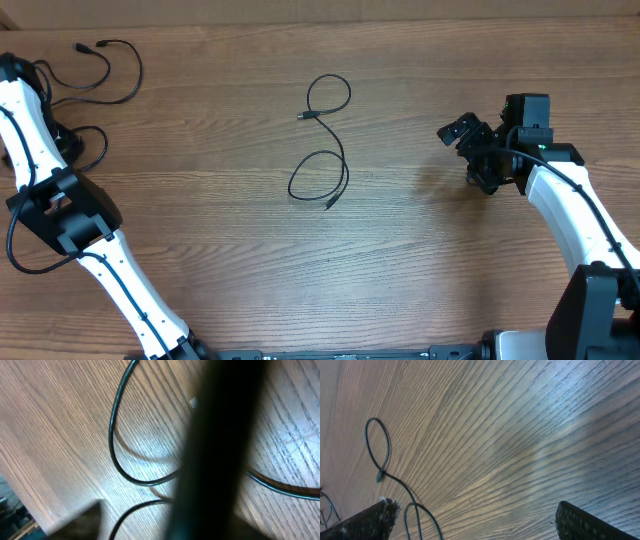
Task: Untangle cables
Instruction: 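Lower the held cable onto the table at the left with the left gripper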
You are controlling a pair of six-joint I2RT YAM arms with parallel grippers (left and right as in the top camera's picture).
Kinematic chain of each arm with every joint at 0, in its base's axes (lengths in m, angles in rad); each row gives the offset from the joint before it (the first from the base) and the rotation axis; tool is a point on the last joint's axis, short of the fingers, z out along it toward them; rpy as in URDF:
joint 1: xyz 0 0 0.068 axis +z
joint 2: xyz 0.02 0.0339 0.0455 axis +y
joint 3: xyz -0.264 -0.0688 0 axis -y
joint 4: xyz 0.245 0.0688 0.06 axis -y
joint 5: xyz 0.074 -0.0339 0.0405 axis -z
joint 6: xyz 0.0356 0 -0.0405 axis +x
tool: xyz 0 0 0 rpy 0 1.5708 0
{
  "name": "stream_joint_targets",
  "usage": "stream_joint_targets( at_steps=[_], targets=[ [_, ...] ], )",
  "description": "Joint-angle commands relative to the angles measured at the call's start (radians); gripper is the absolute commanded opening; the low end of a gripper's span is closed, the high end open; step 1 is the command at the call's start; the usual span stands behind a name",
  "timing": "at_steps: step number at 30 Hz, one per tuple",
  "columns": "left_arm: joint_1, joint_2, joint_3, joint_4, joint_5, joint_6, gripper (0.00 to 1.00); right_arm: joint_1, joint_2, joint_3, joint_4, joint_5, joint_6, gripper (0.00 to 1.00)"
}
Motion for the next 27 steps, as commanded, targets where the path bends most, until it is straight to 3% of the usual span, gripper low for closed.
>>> stream_joint_targets(
  at_steps=[1, 5, 7, 14, 22, 27],
  targets=[
    [0.008, -0.059, 0.027, -0.006, -0.005, 0.046, 1.0, -0.001, 0.001, 0.022, 0.005, 0.01, -0.004, 1.0],
    [0.008, -0.061, 0.027, -0.005, -0.005, 0.059, 1.0, -0.001, 0.001, 0.022, 0.005, 0.01, -0.004, 1.0],
    [0.007, -0.071, 0.027, -0.006, -0.014, 0.124, 1.0, -0.001, 0.001, 0.022, 0.005, 0.01, -0.004, 1.0],
    [0.011, -0.166, 0.027, 0.004, -0.03, -0.015, 1.0, -0.001, 0.001, 0.022, 0.005, 0.01, -0.004, 1.0],
    [0.01, -0.312, 0.027, 0.069, 0.128, -0.015, 1.0, -0.001, 0.001, 0.022, 0.005, 0.01, -0.004, 1.0],
    [0.011, -0.313, 0.022, 0.061, 0.134, -0.014, 1.0, -0.001, 0.001, 0.022, 0.005, 0.01, -0.004, 1.0]
  ],
)
